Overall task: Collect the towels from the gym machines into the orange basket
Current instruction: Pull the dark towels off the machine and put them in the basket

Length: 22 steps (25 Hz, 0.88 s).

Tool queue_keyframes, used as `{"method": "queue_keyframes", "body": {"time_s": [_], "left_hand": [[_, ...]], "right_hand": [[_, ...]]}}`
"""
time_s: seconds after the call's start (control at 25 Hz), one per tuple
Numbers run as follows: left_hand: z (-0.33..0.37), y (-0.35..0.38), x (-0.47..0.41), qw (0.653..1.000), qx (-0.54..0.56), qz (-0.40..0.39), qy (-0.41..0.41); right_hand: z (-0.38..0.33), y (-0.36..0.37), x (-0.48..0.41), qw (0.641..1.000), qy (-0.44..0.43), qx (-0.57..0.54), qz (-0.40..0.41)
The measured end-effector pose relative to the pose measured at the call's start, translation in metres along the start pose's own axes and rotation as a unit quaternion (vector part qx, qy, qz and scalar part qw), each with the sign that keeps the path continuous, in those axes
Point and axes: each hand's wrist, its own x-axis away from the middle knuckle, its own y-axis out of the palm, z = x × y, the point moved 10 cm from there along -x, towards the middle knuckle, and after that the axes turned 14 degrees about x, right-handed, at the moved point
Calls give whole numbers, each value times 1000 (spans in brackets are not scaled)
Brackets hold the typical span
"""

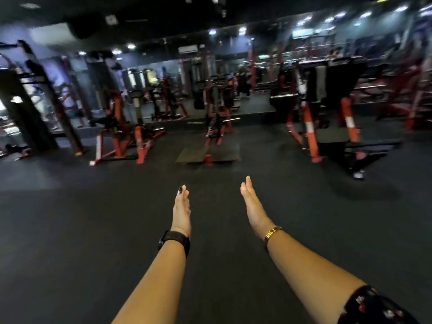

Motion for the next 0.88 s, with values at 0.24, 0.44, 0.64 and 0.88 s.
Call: {"method": "queue_keyframes", "body": {"time_s": [0.24, 0.44, 0.64, 0.88], "left_hand": [[-68, 185, 14, 992, 6, -103, -78], [-115, 299, 32, 980, -33, -188, -57], [-164, 361, 40, 972, 7, -198, -129], [-185, 405, -4, 975, 5, -179, -134]], "right_hand": [[12, -175, 16, 995, -5, -21, 98], [38, -280, 28, 991, 12, 4, 133], [58, -347, 26, 988, 20, 13, 152], [58, -395, -22, 986, 27, 28, 161]]}}
